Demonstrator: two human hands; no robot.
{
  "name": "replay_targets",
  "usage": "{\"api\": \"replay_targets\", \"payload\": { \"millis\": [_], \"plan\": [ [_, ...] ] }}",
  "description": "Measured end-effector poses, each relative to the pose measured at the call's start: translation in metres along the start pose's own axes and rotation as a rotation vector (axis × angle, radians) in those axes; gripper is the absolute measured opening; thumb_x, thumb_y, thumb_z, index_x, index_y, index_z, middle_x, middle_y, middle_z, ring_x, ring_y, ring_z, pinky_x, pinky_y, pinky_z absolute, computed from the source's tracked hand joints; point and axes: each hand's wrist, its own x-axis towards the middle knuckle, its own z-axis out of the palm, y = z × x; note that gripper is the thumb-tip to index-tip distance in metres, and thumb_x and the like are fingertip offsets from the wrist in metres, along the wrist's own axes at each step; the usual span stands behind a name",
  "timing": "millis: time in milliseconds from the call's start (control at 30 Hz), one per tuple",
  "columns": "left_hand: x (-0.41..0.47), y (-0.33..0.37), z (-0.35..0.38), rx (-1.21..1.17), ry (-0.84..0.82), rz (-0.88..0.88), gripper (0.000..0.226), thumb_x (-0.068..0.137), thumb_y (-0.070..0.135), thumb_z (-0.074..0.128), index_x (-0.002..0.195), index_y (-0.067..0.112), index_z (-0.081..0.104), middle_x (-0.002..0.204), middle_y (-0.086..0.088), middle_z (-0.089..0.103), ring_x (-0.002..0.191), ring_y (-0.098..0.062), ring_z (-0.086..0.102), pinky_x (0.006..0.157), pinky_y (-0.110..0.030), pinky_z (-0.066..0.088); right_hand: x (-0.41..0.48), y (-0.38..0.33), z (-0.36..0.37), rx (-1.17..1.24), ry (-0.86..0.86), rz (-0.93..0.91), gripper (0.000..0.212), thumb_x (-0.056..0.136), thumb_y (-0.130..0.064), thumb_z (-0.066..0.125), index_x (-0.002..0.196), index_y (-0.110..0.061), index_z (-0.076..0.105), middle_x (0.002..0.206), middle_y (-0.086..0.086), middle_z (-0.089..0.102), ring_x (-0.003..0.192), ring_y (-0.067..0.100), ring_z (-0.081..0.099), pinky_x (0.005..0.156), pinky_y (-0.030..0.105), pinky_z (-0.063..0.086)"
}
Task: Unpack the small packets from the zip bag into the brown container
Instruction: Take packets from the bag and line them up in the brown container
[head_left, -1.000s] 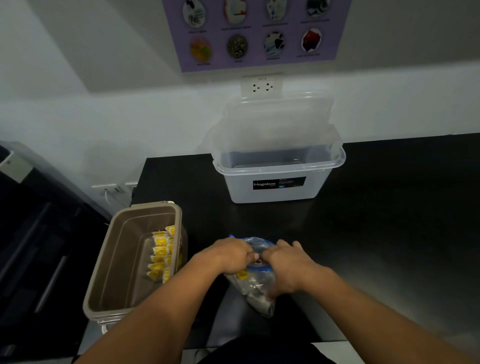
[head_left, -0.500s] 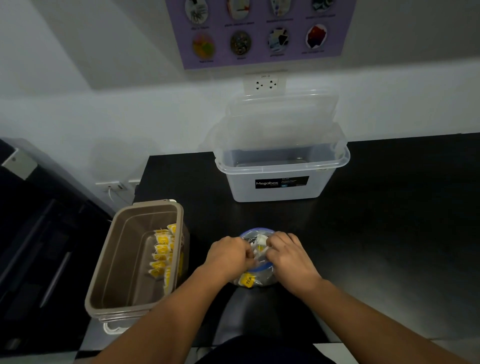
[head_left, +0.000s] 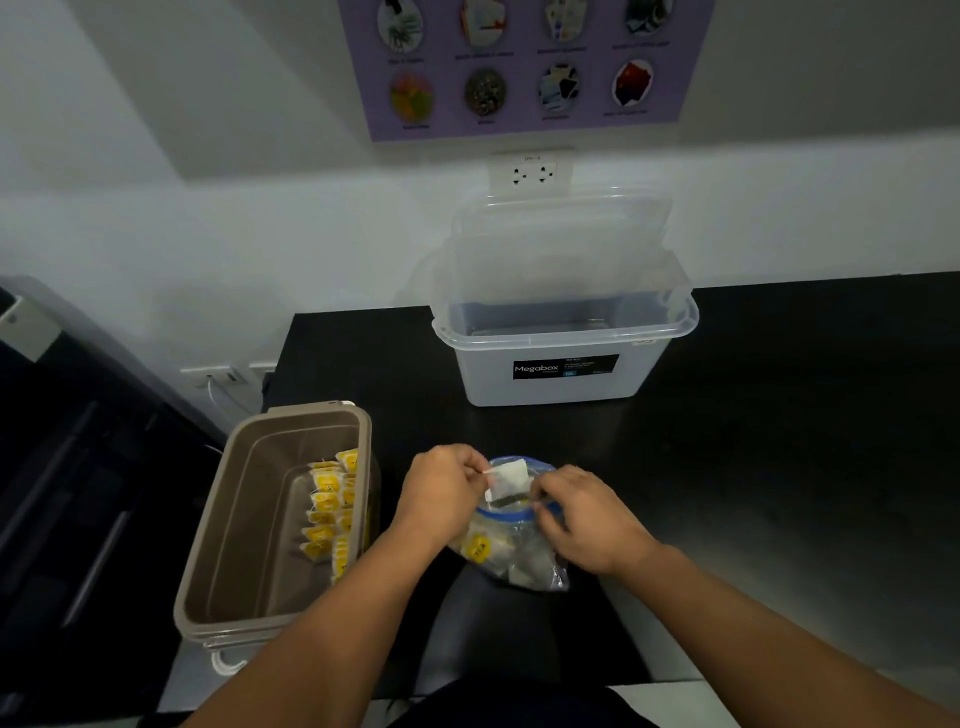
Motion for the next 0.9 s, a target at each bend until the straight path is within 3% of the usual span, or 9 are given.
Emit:
{"api": "replay_targets", "payload": {
  "millis": [167, 267, 367, 467, 533, 667, 733, 833, 900],
  "plan": [
    [-0.004, 0.004, -0.012, 0.005, 0.123, 0.081, 0.012, 0.095, 0.019, 0.068, 0.100, 0.029, 0.064, 0.071, 0.009, 0.065, 0.070, -0.003, 0.062, 0.071, -0.025, 0.053, 0.019, -0.009, -0.003, 0.040, -0.066, 0.153, 0.027, 0.104, -0.037, 0.048, 0.079, -0.032, 0.055, 0.083, -0.007, 0.059, 0.079, 0.008, 0.056, 0.071, 0.029, 0.045],
    [-0.003, 0.003, -0.017, -0.019, 0.102, 0.069, 0.017, 0.097, 0.016, 0.063, 0.091, 0.032, 0.067, 0.076, 0.011, 0.067, 0.073, -0.006, 0.064, 0.069, -0.021, 0.051, 0.029, -0.011, -0.008, -0.008, -0.195, 0.226, 0.008, 0.098, -0.031, 0.062, 0.096, -0.023, 0.065, 0.097, -0.004, 0.063, 0.086, 0.015, 0.062, 0.075, 0.032, 0.054],
    [-0.001, 0.000, -0.022, -0.049, 0.040, 0.033, 0.022, 0.098, 0.015, 0.061, 0.096, 0.033, 0.074, 0.092, 0.014, 0.070, 0.082, -0.001, 0.065, 0.067, -0.009, 0.043, 0.034, -0.015, -0.013, -0.037, -0.324, 0.255, 0.029, 0.092, -0.032, 0.071, 0.120, -0.027, 0.062, 0.114, -0.002, 0.062, 0.097, 0.015, 0.062, 0.083, 0.031, 0.055],
    [-0.001, -0.002, -0.029, -0.085, -0.005, 0.053, 0.024, 0.093, 0.010, 0.067, 0.106, 0.029, 0.075, 0.092, 0.014, 0.071, 0.082, 0.004, 0.064, 0.067, -0.002, 0.043, 0.039, -0.019, -0.011, -0.123, -0.335, 0.261, 0.029, 0.093, -0.028, 0.069, 0.122, -0.028, 0.064, 0.118, -0.001, 0.061, 0.101, 0.017, 0.062, 0.089, 0.035, 0.057],
    [-0.004, -0.001, -0.036, -0.130, -0.038, 0.069, 0.028, 0.087, 0.007, 0.074, 0.105, 0.028, 0.075, 0.090, 0.012, 0.071, 0.081, 0.002, 0.066, 0.075, -0.009, 0.049, 0.041, -0.020, -0.007, -0.191, -0.337, 0.240, 0.024, 0.095, -0.028, 0.068, 0.119, -0.028, 0.068, 0.119, 0.000, 0.064, 0.102, 0.018, 0.063, 0.092, 0.036, 0.056],
    [-0.008, 0.000, -0.055, -0.142, -0.053, 0.144, 0.015, 0.084, 0.016, 0.081, 0.092, 0.028, 0.077, 0.081, 0.011, 0.072, 0.074, 0.003, 0.066, 0.076, -0.018, 0.053, 0.043, -0.022, -0.008, -0.187, -0.229, 0.198, 0.011, 0.097, -0.023, 0.061, 0.100, -0.030, 0.068, 0.110, -0.004, 0.061, 0.098, 0.018, 0.061, 0.089, 0.036, 0.055],
    [-0.011, 0.001, -0.068, -0.153, -0.031, 0.199, 0.010, 0.084, 0.019, 0.081, 0.088, 0.027, 0.077, 0.084, 0.009, 0.069, 0.072, 0.006, 0.062, 0.072, -0.014, 0.049, 0.043, -0.024, -0.011, -0.116, -0.137, 0.213, 0.013, 0.097, -0.023, 0.059, 0.089, -0.033, 0.059, 0.102, -0.007, 0.057, 0.092, 0.017, 0.060, 0.086, 0.035, 0.054],
    [-0.016, 0.002, -0.090, -0.125, 0.041, 0.269, 0.008, 0.084, 0.023, 0.082, 0.088, 0.028, 0.077, 0.088, 0.007, 0.065, 0.065, 0.007, 0.054, 0.063, -0.008, 0.040, 0.044, -0.029, -0.017, 0.154, 0.016, 0.267, 0.013, 0.098, -0.021, 0.063, 0.087, -0.028, 0.060, 0.097, -0.009, 0.062, 0.090, 0.014, 0.063, 0.082, 0.032, 0.055],
    [-0.021, 0.003, -0.106, -0.185, 0.043, 0.255, 0.005, 0.085, 0.022, 0.081, 0.088, 0.025, 0.078, 0.081, 0.005, 0.071, 0.060, 0.002, 0.052, 0.059, -0.017, 0.043, 0.045, -0.037, -0.021, 0.428, 0.096, 0.274, 0.011, 0.098, -0.017, 0.065, 0.089, -0.022, 0.063, 0.098, -0.007, 0.069, 0.093, 0.013, 0.067, 0.080, 0.027, 0.055]
  ]
}}
